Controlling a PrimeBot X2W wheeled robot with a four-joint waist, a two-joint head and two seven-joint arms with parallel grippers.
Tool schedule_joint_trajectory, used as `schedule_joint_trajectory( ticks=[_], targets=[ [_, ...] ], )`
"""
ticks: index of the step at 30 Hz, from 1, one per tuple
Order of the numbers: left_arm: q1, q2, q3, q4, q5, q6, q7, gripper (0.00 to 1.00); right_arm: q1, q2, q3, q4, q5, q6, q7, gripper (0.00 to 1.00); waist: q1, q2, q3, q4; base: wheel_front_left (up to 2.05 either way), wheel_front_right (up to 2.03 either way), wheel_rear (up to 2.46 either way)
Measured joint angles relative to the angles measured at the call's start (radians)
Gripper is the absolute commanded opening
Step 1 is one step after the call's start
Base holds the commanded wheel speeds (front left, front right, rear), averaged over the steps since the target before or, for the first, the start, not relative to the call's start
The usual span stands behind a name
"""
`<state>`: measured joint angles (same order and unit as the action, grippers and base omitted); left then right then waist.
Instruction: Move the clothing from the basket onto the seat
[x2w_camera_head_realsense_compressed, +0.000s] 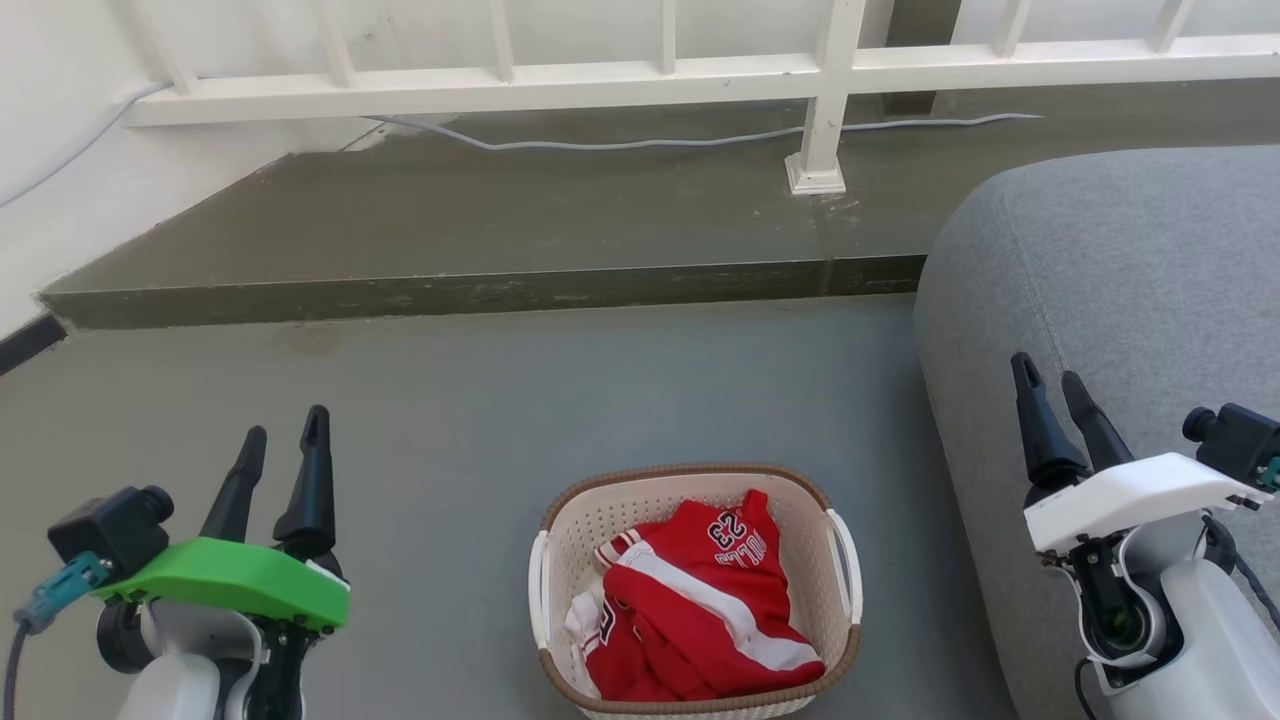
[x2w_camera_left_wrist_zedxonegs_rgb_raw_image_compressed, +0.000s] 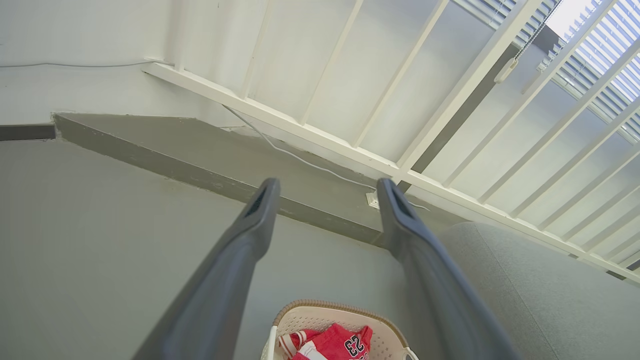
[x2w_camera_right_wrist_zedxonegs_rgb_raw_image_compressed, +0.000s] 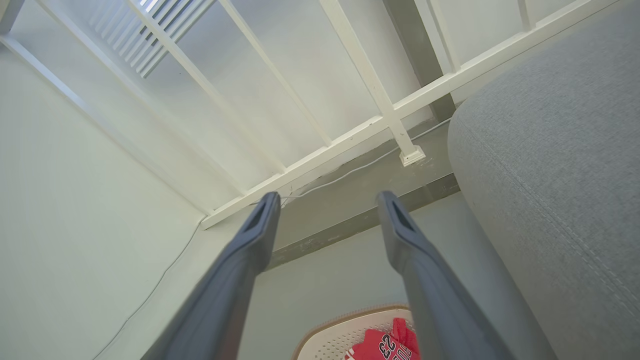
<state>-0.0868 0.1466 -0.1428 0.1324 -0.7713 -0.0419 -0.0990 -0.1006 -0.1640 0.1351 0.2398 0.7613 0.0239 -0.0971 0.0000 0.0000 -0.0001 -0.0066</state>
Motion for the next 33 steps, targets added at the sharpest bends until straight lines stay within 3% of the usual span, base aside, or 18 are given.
schedule_joint_trajectory(
  ticks=[24, 33],
  targets=[
    [0.000, 0.016, -0.080, 0.005, 0.295, 0.058, -0.082, 1.00, -0.014, -0.021, 0.077, 0.005, -0.294, -0.044, -0.085, 1.00, 0.0000, 0.0000, -0.005, -0.005, 0.00, 0.00, 0.00],
    [0.000, 0.009, -0.072, 0.012, 0.365, 0.088, -0.112, 1.00, -0.015, -0.024, 0.098, 0.008, -0.390, -0.044, -0.114, 1.00, 0.0000, 0.0000, -0.006, -0.006, 0.00, 0.00, 0.00]
  ],
)
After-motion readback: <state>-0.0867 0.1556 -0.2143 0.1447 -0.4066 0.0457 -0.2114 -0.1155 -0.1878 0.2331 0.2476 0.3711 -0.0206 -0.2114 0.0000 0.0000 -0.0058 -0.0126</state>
